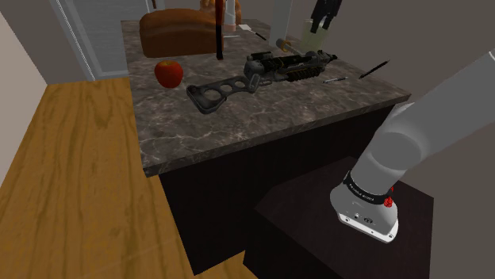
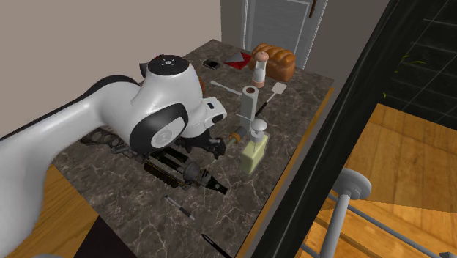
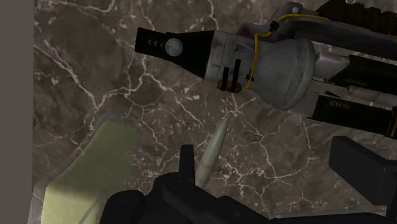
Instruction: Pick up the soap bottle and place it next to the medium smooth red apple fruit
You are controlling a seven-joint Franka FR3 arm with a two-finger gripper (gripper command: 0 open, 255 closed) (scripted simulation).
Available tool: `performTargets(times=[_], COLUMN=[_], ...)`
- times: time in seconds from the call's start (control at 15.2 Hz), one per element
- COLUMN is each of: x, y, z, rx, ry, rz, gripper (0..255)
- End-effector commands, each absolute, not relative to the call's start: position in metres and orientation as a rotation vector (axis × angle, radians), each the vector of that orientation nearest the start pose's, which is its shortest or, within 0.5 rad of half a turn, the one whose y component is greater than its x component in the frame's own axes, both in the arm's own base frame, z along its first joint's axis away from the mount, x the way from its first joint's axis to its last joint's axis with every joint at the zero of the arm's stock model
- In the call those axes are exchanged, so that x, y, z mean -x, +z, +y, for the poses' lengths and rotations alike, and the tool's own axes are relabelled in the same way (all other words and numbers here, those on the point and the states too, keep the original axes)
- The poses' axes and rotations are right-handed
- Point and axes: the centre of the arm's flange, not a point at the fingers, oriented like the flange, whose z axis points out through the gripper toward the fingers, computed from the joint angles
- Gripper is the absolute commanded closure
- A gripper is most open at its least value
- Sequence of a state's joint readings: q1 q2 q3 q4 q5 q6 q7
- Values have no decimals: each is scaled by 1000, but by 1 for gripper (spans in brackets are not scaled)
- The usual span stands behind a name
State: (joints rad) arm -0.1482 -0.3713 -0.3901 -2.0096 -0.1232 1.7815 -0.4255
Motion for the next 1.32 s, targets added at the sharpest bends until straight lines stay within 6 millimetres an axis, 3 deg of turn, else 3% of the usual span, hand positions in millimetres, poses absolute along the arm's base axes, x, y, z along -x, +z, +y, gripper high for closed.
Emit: performTargets(times=[0.0,0.59,1.06,1.25], x=[-384,-401,-407,-408], y=[607,618,581,578], z=[-291,-396,-401,-401], rx=[3187,3239,3239,3239], ry=[-198,-280,-280,-280], rz=[136,196,196,196], gripper=[0,0,0,0])
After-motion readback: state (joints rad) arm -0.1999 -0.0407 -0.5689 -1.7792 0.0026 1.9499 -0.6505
